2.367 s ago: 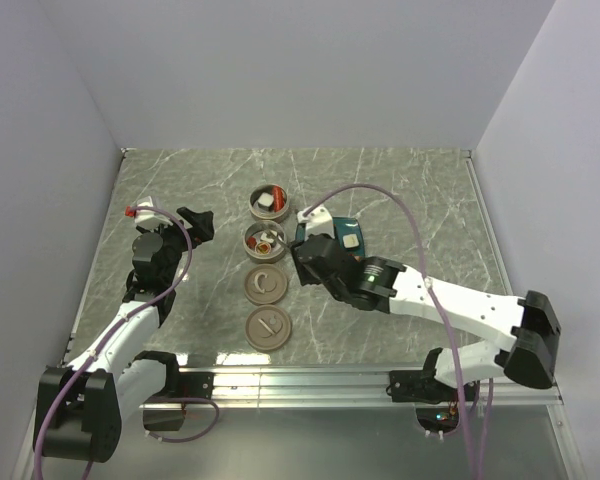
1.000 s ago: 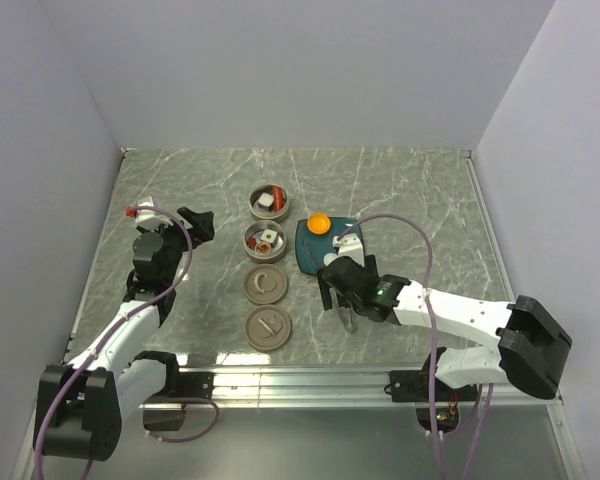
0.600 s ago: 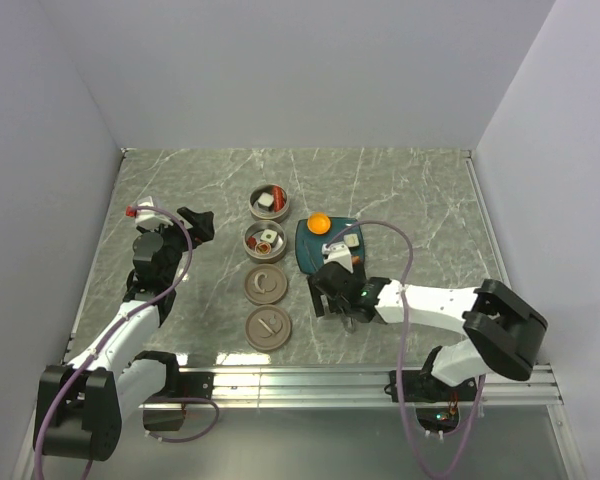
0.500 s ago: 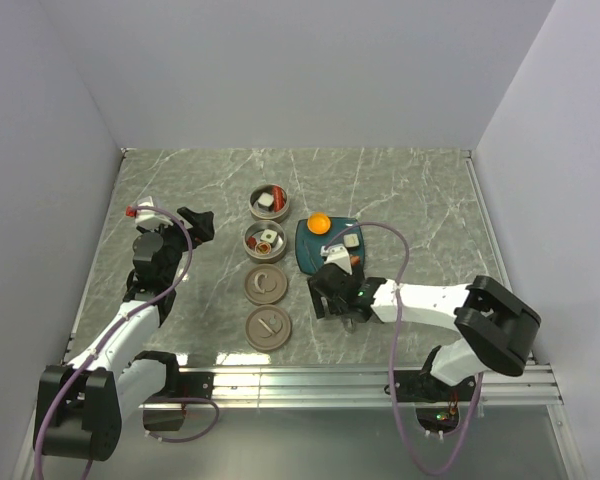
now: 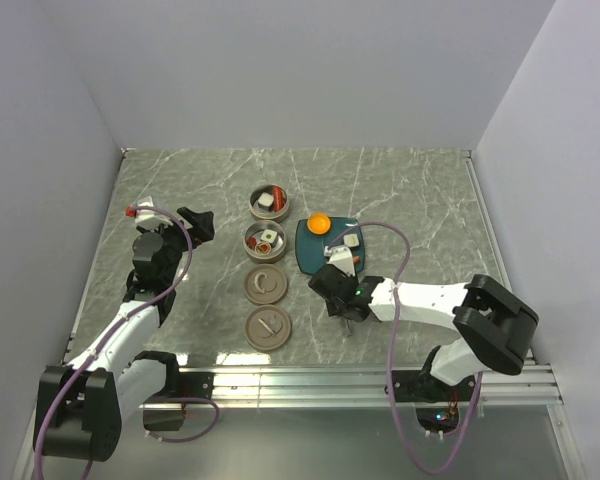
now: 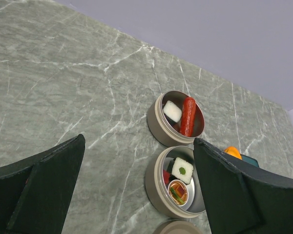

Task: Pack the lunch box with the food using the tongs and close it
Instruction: Grab the clamp with the right arm

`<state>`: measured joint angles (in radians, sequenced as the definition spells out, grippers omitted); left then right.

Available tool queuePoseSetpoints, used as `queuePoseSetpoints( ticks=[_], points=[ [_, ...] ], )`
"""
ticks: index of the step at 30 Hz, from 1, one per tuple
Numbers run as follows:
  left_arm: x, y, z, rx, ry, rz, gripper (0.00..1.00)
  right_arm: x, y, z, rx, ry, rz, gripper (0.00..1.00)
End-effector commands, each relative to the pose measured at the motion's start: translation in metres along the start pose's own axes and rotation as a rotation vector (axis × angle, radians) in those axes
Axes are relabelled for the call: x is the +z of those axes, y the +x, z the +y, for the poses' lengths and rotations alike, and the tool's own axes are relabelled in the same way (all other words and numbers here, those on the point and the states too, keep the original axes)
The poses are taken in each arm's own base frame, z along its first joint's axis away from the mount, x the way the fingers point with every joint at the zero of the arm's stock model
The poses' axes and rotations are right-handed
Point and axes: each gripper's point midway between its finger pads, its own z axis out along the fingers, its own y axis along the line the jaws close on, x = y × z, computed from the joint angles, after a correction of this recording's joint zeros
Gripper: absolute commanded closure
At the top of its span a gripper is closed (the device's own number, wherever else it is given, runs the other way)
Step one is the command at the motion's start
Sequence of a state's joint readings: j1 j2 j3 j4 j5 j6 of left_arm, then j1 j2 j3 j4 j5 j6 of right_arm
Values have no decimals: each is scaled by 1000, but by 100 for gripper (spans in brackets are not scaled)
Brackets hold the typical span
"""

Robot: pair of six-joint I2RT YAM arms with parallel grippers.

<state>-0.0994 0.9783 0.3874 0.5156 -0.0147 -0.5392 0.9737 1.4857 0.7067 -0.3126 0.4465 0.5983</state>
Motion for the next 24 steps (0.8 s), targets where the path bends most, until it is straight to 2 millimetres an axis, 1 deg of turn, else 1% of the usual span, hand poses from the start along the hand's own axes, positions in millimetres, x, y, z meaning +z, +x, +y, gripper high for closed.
queuePoseSetpoints(
  ticks=[1,5,9,12,15,16,18,19,21,23,24],
  points=[
    [0,-27,-17,-4,59,-76,1,-22,-18,-7,32,39,-51,52],
    [0,-27,-17,-3,58,-75,1,-44,-35,-6,31,38,-104,52],
    [0,-26,-17,-1,57,-74,1,-59,-50,-10,31,54,-143,52],
    [0,-26,-17,-1,57,-74,0,-72,-66,-12,36,58,-182,53],
    [0,-26,-17,-1,57,-74,1,-89,-85,-10,37,49,-235,53],
    [0,-26,-17,0,57,-74,0,-97,-96,-8,46,40,-259,53],
    [0,-27,-17,0,58,-75,1,-107,-108,-9,39,36,-294,53],
    [0,-26,-16,0,56,-72,0,-113,-118,-6,46,22,-320,53],
    [0,-26,-16,0,55,-73,0,-120,-132,-1,32,3,-357,53],
    [0,-25,-16,0,54,-72,1,-121,-140,3,6,-8,-372,52],
    [0,-25,-16,0,56,-71,1,-123,-147,7,12,-20,-390,52]
  ],
)
